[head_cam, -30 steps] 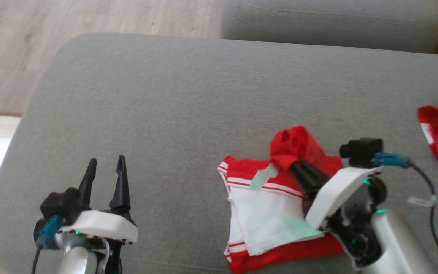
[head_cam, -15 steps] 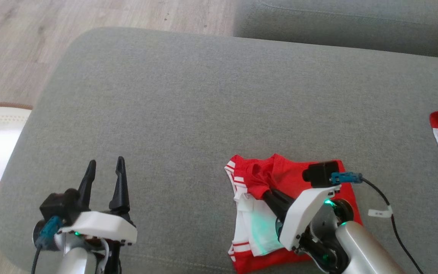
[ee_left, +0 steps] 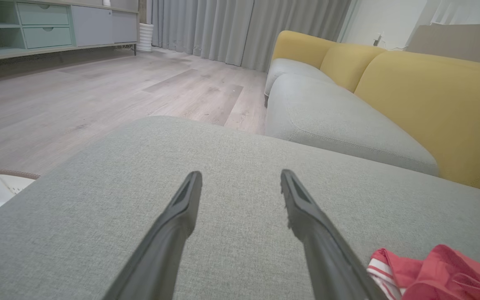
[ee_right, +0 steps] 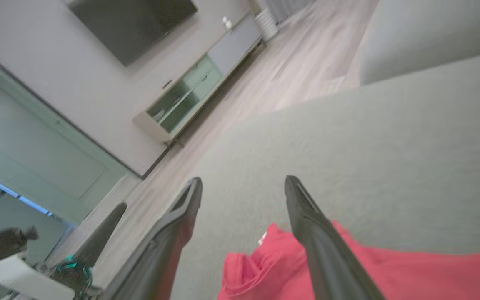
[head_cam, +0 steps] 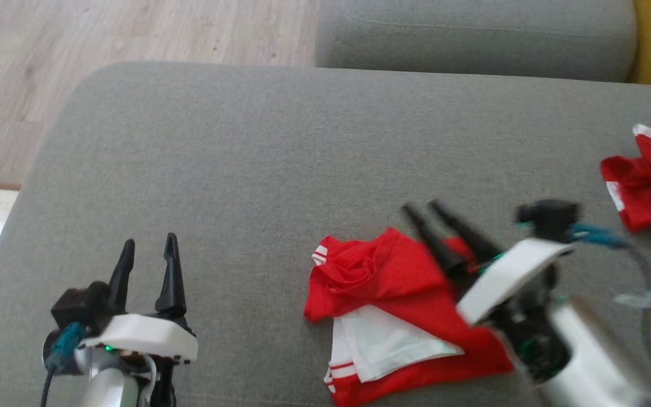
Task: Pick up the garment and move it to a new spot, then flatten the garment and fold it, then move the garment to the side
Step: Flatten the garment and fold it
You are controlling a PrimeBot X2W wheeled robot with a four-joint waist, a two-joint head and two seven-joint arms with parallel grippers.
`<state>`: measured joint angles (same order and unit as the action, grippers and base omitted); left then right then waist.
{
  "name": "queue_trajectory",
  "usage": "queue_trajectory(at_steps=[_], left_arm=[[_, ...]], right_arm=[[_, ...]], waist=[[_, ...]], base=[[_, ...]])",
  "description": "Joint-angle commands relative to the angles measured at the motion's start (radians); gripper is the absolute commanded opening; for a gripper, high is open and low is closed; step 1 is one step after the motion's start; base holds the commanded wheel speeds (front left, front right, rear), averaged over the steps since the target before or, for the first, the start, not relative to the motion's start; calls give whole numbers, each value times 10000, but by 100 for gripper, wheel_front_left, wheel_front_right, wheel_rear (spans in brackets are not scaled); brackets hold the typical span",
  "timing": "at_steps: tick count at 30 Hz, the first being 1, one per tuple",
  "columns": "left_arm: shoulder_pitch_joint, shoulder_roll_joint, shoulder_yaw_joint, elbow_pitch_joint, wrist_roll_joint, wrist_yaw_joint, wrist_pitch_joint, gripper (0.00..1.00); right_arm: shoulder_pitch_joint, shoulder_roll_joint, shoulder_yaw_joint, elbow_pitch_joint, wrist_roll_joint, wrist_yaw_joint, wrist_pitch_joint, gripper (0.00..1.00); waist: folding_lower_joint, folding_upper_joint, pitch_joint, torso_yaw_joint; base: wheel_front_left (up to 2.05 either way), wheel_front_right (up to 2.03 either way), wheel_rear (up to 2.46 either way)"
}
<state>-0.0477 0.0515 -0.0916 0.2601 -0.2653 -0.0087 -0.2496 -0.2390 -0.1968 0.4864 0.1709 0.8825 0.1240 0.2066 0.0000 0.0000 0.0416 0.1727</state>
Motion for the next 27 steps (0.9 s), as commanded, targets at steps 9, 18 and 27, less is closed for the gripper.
queue_trajectory(at_steps=[9, 18, 27], left_arm=[[-278, 6, 528, -667, 231, -12, -122, 100], [-216, -1, 510, -869, 359, -37, -122, 100], [-359, -5, 433, -740, 380, -112, -122, 100]], right_arm=[[259, -1825, -2959, -144, -1275, 67, -1741, 100], [220, -1261, -3266, 1080, -2598, 67, -1819, 100], [-818, -516, -2560, 1971, -628, 67, 605, 0]], waist=[[0, 0, -238, -284], [0, 0, -200, -317], [0, 0, -25, -89]], base=[[0, 0, 0], [0, 0, 0], [0, 0, 0]])
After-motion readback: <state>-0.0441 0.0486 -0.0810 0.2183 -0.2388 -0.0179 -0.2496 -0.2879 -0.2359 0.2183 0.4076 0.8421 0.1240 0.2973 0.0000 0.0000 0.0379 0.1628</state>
